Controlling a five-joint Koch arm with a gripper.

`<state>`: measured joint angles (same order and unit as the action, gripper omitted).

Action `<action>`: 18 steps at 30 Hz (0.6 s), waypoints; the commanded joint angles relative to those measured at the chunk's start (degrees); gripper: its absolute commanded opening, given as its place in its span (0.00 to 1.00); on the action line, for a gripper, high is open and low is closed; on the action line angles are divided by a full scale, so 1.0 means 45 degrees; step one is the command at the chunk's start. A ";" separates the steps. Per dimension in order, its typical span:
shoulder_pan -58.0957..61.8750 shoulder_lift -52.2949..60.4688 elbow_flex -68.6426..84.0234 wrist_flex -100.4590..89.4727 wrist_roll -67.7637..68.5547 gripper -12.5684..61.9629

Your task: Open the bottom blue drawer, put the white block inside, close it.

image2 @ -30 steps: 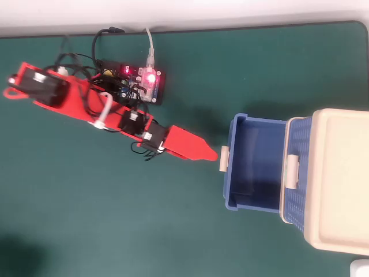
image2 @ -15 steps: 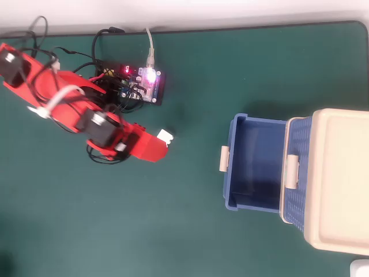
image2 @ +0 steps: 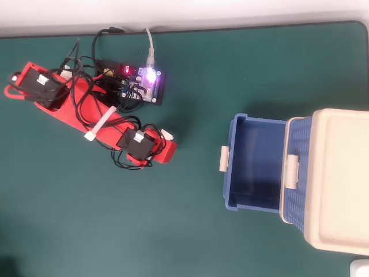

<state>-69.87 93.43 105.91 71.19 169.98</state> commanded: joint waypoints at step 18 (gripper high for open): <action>-0.0898 -0.0957 -0.0391 0.1094 0.0352 0.06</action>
<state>-72.60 87.71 105.73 73.56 170.86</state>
